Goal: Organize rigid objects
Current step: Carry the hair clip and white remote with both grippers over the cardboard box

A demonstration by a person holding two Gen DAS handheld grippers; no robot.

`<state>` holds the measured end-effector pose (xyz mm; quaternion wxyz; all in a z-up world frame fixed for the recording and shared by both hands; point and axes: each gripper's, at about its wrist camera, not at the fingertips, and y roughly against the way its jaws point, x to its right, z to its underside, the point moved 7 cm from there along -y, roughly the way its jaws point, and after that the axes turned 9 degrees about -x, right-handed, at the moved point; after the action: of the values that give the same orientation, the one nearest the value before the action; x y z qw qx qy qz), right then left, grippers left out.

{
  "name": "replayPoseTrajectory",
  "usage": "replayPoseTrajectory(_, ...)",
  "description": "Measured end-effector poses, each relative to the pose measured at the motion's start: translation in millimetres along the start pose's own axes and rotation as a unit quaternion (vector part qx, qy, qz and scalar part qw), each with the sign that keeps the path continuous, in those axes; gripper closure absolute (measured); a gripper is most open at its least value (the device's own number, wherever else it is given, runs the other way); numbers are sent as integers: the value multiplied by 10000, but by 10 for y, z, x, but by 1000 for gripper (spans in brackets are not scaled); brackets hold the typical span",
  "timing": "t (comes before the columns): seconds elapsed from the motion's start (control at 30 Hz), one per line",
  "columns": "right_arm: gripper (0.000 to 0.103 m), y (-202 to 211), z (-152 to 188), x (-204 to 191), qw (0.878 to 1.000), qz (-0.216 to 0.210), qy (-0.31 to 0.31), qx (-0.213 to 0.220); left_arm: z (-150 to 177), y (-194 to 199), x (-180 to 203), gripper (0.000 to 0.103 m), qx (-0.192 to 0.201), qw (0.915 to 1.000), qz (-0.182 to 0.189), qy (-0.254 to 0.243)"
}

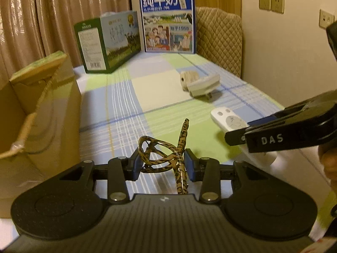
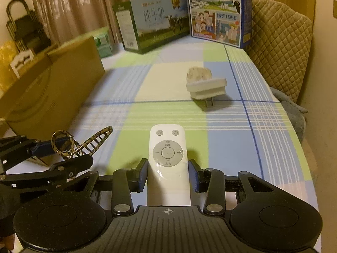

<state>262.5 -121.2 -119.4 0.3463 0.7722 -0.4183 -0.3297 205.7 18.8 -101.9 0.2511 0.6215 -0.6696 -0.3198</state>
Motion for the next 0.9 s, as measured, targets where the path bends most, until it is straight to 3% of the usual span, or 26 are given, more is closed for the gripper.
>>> replayPoseTrajectory(0.3, 66, 544, -198, -355, 9978, -423, -91, 499, -286, 672, -218, 67, 439, 9989, -50, 166)
replayPoseTrajectory(0.6, 66, 951, -709, -1209, 9906, -1107, 228, 775, -479, 1295, -1182, 67, 656, 9937, -793, 440)
replayPoseTrajectory(0.9, 66, 719, -1052, -2135, 9833, -1679, 485, 510, -415, 1429, -2186, 67, 391, 9892, -1262, 639)
